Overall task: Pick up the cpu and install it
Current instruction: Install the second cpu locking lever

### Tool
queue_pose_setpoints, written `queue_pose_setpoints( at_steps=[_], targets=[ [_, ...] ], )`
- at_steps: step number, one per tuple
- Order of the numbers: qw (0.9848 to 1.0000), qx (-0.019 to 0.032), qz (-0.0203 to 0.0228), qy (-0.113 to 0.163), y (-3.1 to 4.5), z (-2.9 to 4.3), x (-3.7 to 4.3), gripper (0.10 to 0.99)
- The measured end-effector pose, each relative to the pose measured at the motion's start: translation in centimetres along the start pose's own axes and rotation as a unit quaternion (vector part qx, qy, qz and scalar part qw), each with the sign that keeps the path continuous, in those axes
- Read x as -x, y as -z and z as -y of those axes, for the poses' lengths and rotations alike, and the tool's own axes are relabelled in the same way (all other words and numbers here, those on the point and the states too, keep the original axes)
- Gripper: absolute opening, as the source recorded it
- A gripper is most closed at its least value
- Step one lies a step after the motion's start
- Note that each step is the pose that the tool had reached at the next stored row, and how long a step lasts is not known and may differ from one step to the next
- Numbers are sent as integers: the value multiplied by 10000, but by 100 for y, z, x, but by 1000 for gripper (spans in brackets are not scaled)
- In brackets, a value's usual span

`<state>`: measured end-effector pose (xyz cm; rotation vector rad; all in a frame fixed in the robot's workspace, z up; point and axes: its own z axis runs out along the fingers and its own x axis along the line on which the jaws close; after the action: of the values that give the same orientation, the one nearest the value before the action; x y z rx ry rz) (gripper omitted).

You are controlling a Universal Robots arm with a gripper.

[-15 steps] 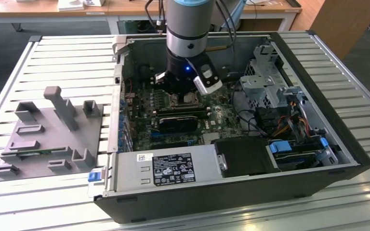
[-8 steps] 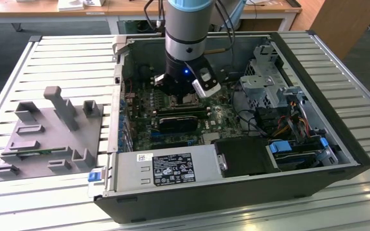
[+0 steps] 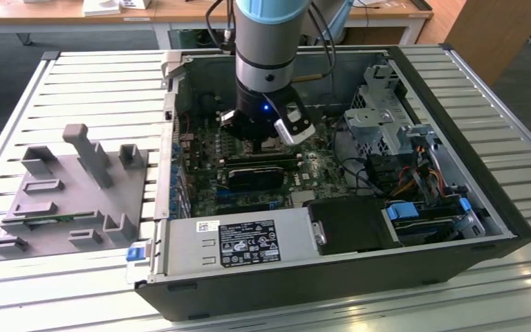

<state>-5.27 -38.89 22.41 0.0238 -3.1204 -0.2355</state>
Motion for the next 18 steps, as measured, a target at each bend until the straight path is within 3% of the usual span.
queue_pose_setpoints(
  at_steps=[18],
  targets=[
    [10000,20,0,-1,-69,19,-11,106]
  ],
)
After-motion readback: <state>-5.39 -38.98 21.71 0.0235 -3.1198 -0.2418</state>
